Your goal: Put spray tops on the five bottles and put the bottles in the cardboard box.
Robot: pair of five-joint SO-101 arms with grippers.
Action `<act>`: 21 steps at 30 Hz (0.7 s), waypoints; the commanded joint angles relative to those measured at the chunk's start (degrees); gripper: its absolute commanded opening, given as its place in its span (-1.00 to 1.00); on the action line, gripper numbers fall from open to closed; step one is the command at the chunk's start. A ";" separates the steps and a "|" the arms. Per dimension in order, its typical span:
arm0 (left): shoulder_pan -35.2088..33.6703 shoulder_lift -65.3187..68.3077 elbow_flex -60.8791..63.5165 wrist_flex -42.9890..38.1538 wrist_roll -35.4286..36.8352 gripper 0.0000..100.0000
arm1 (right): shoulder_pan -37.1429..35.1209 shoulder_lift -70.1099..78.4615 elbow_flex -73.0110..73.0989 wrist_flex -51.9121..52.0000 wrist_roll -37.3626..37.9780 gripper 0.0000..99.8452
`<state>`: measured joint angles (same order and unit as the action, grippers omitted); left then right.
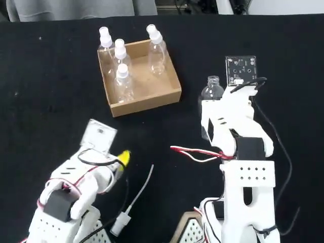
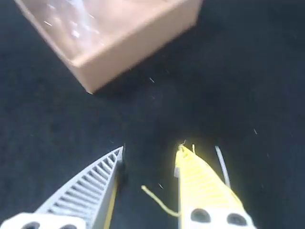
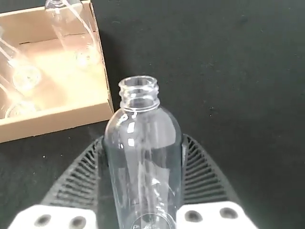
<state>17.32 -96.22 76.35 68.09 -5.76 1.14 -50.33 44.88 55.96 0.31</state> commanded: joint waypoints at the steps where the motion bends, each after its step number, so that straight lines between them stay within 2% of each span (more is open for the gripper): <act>1: 6.99 8.09 -3.74 -0.44 -0.26 -0.66 | 1.23 -1.71 0.13 -2.64 -0.44 -0.94; 5: 12.44 13.98 -5.14 -1.85 0.18 -0.66 | 1.32 -1.98 1.71 -4.75 -0.44 -0.94; 11: 17.10 23.91 -5.49 -5.71 2.20 -0.66 | 1.23 -1.98 2.07 -5.19 -0.44 -0.94; 17: 19.56 35.96 -6.20 -11.34 2.90 -0.66 | 1.23 -1.98 2.15 -5.19 -0.44 -0.94; 21: 19.56 43.87 -10.24 -11.69 4.13 -0.66 | 1.23 -1.98 2.15 -5.19 -0.35 -0.94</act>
<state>36.13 -59.03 72.84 57.80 -2.95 1.14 -50.33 47.25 52.53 0.31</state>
